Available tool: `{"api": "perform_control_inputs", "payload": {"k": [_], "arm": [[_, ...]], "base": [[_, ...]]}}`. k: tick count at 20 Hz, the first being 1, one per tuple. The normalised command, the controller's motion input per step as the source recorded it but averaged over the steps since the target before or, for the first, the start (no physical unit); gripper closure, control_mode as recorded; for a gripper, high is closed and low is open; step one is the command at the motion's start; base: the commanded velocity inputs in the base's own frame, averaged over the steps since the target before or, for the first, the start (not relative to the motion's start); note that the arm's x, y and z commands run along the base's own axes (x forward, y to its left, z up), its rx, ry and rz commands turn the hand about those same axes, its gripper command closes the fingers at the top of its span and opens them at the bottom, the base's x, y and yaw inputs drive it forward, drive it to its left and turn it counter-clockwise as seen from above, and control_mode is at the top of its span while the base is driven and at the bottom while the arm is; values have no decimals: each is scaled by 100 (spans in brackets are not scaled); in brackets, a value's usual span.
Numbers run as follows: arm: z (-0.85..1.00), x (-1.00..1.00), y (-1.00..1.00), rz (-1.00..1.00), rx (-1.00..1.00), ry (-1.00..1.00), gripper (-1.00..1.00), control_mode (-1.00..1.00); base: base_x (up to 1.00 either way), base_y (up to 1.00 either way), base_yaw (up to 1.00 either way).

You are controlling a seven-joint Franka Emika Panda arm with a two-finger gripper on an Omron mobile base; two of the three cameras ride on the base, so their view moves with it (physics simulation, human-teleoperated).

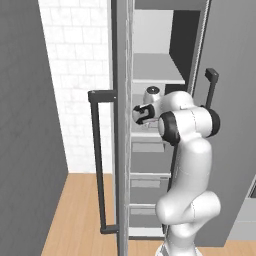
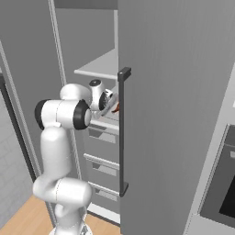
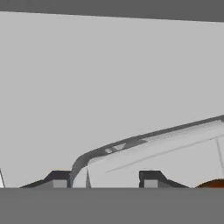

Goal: Take the meat container that has the chicken drumstick and place it on the second highest rack of the freezer. Then take the vegetable container that has the corn and tomato and place it on the highest rack of the freezer.

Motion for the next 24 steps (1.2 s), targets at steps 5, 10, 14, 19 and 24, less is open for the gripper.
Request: {"api": "perform_control_inputs", "payload": {"k": [5,10,14,19,24], "arm": [[5,-15,0,0,0,-13,-100,-100],[0,-24,0,0,0,-10,-100,-100],[26,-46,0,0,0,-20,-100,-100],[34,-69,0,4,0,-19,-100,-100],[57,-63,11,1,0,-8,-100,-100]], "base": [[0,0,0],[0,0,0],[0,0,0],[0,0,0],[0,0,0]]}}
